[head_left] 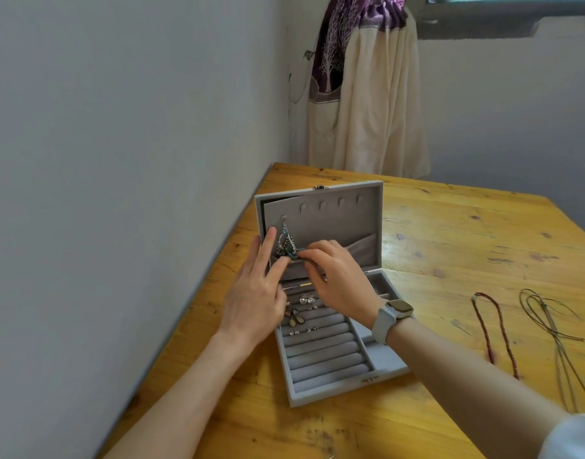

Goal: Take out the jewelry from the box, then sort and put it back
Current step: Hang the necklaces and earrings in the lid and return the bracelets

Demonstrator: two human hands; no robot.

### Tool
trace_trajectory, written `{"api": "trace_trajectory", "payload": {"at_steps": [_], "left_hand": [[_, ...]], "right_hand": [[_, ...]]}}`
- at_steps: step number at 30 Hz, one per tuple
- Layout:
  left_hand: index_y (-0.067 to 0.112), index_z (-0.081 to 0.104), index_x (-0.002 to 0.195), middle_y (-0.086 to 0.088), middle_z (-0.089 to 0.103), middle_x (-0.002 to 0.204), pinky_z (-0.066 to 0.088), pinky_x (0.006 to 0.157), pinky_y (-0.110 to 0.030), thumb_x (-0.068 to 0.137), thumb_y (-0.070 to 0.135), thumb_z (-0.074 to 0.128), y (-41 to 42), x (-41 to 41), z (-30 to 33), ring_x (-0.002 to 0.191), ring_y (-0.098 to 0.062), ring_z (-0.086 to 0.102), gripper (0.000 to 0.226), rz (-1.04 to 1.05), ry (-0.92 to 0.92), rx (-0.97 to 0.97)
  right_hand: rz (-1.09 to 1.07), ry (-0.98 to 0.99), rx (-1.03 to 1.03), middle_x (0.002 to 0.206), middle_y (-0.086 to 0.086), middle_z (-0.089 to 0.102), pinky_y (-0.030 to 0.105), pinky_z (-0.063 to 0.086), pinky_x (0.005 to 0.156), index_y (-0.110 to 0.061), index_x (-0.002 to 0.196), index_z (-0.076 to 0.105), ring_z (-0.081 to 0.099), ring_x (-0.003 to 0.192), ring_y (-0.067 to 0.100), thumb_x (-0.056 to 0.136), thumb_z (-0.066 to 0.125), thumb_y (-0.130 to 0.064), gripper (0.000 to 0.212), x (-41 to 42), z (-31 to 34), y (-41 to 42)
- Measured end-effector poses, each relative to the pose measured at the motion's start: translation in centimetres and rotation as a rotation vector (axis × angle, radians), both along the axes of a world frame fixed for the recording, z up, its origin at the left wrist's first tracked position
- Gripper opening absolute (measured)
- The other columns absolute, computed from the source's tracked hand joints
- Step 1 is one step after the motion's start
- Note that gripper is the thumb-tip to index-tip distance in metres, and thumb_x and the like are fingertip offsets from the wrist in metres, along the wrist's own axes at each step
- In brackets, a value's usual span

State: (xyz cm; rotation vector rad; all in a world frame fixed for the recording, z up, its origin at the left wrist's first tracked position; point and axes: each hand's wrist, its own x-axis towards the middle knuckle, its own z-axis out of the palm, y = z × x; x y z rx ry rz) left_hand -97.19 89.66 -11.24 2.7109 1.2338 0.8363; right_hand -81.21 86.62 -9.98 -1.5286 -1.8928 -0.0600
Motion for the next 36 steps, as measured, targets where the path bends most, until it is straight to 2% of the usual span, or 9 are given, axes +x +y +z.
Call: {"api": "trace_trajectory", "payload": {"at_steps": [5,9,12,15,19,24,31,33,36], "left_hand": [[0.013,0.053,0.126,-0.014,0.027,0.148,0.035,0.103,-0.054,0.080,0.012,0.061,-1.2,0.8,0.9,0.138,-0.031,0.020,0.046,0.089,-0.029,0.068],[0.011,0.060,0.116,-0.015,0.050,0.131,0.034,0.102,-0.046,0.078,0.019,0.051,-4.1,3.9,2.0,0.128,-0.032,0.040,0.040,0.052,-0.093,0.098],[0.011,0.060,0.115,-0.011,0.056,0.123,0.038,0.099,-0.041,0.078,0.018,0.053,-7.2,7.9,1.9,0.120,-0.028,0.049,0.038,-0.116,-0.066,-0.039],[0.012,0.050,0.125,-0.009,0.047,0.131,0.031,0.102,-0.039,0.085,0.026,0.041,-10.2,12.5,1.3,0.125,-0.025,0.039,0.044,-0.273,0.104,-0.213],[0.015,0.037,0.133,-0.010,0.034,0.141,0.023,0.105,-0.040,0.093,0.031,0.037,-11.6,17.1,-0.3,0.131,-0.025,0.026,0.043,-0.269,0.412,-0.172],[0.016,0.041,0.128,-0.012,0.043,0.132,0.016,0.108,-0.047,0.093,0.041,0.028,-11.4,19.0,-1.5,0.126,-0.030,0.032,0.045,-0.159,0.655,-0.121],[0.019,0.042,0.131,-0.008,0.044,0.133,0.010,0.109,-0.047,0.092,0.041,0.033,-11.0,18.6,-1.1,0.126,-0.024,0.036,0.046,-0.211,0.615,-0.188],[0.021,0.042,0.133,-0.005,0.042,0.137,0.010,0.110,-0.044,0.092,0.037,0.037,-10.9,18.4,-0.5,0.130,-0.021,0.032,0.044,-0.236,0.497,-0.295],[0.020,0.041,0.134,-0.001,0.041,0.141,0.021,0.111,-0.038,0.092,0.025,0.042,-10.8,17.8,1.3,0.131,-0.017,0.033,0.042,-0.263,0.129,-0.544]], "right_hand": [[-0.027,0.049,0.009,0.107,0.013,0.060,0.031,0.049,0.084,-0.002,0.106,0.062,0.056,0.100,0.026,0.086,0.049,-0.005,0.024,1.8,0.2,-2.4],[-0.124,0.128,-0.047,0.107,0.010,0.060,0.027,0.049,0.080,-0.004,0.105,0.062,0.058,0.095,0.022,0.087,0.052,0.001,0.022,6.2,0.1,-6.1],[-0.341,0.124,-0.135,0.108,0.009,0.060,0.031,0.049,0.082,-0.007,0.108,0.061,0.057,0.097,0.023,0.087,0.050,-0.001,0.024,10.7,-0.8,-9.2],[-0.594,0.071,-0.322,0.123,0.010,0.054,0.038,0.041,0.094,-0.009,0.119,0.055,0.047,0.114,0.027,0.089,0.045,-0.005,0.032,15.3,-1.8,-11.3],[-0.705,0.038,-0.528,0.135,0.007,0.045,0.042,0.032,0.101,-0.017,0.133,0.043,0.035,0.126,0.026,0.092,0.042,-0.013,0.041,18.9,-2.8,-12.0],[-0.708,0.049,-0.553,0.118,0.012,0.054,0.034,0.037,0.092,-0.007,0.113,0.057,0.042,0.114,0.027,0.091,0.043,-0.011,0.026,19.8,-3.4,-12.1],[-0.643,0.131,-0.447,0.101,0.010,0.057,0.035,0.043,0.071,-0.008,0.101,0.050,0.051,0.089,0.023,0.093,0.040,-0.013,0.014,19.0,-1.1,-13.9],[-0.582,0.158,-0.341,0.093,0.010,0.060,0.037,0.047,0.067,-0.007,0.100,0.051,0.054,0.080,0.023,0.093,0.040,-0.012,0.013,18.4,1.0,-14.2],[-0.436,0.257,-0.216,0.080,0.004,0.058,0.030,0.045,0.066,-0.005,0.096,0.054,0.054,0.073,0.020,0.091,0.044,-0.007,0.011,17.0,5.2,-14.7]]}}
